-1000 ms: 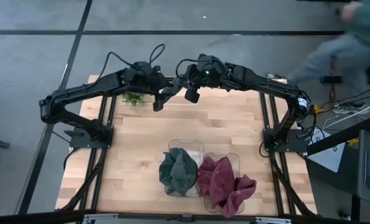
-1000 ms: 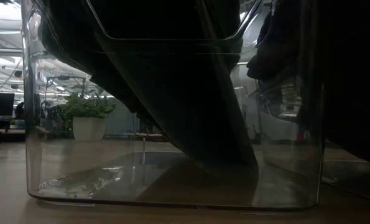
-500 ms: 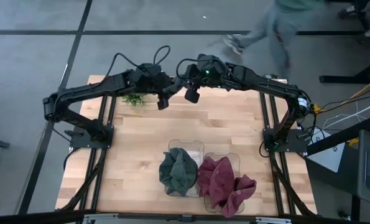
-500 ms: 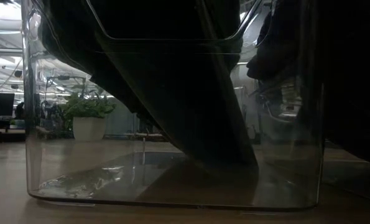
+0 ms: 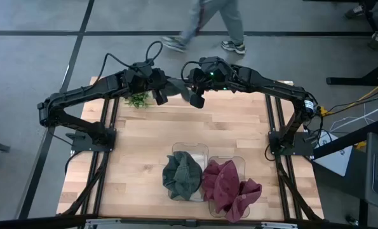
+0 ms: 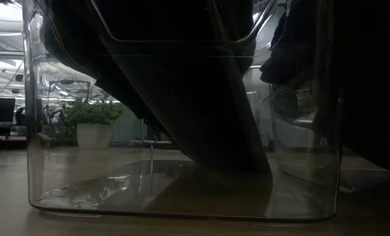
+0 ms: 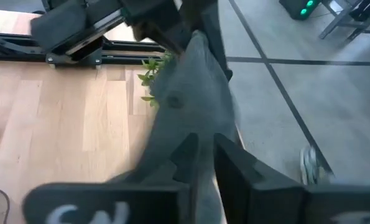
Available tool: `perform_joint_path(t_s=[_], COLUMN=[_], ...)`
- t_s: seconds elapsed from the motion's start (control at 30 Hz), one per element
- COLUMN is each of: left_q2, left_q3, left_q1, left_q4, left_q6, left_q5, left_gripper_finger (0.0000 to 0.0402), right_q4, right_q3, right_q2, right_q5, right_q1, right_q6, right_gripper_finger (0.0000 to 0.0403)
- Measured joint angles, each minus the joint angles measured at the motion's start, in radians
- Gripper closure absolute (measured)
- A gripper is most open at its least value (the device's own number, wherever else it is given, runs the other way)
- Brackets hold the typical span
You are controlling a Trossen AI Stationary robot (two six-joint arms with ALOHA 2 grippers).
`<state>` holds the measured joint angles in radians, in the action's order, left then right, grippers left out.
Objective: Pick & Place hat
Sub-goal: Put the gray cap into the left transparent bin
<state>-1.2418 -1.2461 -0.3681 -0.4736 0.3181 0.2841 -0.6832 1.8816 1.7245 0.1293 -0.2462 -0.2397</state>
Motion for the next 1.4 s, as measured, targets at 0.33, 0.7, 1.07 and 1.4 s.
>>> perform_joint_path(t_s=[0.33,0.7,1.07,1.4], left_q2=[0.044,0.114,0.119,0.074], left_q3=[0.001,0.001,0.001,0.000], left_q1=[0.009,0.056,0.138,0.227], left_q4=[-0.024,0.073,0.162,0.216], left_q6=[0.070,0.041,-0.017,-0.075], left_q5=[0.007,-0.340,-0.571,-0.569], left_gripper_finger=[0.0387,0.0387,0.0387,0.0387], right_q4=[-0.145,-0.302,-0.396,-0.375], right_q3=[0.000,0.000,-0.022,-0.226], right_q2=[0.000,-0.071,-0.193,-0.228], right_q5=[0.016,-0.047,0.071,0.241], right_q1=[0.003,0.006,0.109,0.210], right_q6=[0.026,0.179,0.364,0.592], right_gripper_finger=[0.0259,0.0242,0.0240,0.0240])
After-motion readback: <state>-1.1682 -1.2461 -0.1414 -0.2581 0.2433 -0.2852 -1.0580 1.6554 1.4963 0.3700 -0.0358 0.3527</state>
